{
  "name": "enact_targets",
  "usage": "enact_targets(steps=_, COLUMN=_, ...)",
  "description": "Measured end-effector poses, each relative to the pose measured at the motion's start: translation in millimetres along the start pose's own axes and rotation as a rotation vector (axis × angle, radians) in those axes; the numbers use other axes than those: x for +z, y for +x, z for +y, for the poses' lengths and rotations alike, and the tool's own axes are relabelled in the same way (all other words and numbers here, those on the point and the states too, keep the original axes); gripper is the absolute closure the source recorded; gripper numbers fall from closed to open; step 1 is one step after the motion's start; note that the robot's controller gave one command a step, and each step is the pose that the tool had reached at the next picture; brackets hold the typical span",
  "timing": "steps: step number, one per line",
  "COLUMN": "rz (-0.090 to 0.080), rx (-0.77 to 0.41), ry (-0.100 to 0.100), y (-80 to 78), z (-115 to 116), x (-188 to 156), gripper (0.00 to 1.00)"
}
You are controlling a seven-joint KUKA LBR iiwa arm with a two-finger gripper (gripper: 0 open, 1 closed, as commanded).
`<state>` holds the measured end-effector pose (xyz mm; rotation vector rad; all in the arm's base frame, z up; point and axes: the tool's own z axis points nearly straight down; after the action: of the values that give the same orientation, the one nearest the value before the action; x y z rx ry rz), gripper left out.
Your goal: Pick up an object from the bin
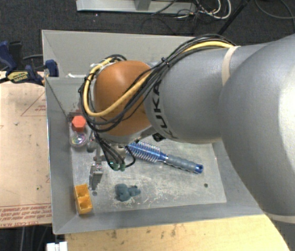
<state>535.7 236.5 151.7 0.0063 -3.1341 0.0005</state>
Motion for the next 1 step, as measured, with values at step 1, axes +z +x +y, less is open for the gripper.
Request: enact_targets(steps=1, rz=-0.004, rx=-0.138, ry=0.001, y=52.5, z=-44.3, x=22.3, gripper=0.0)
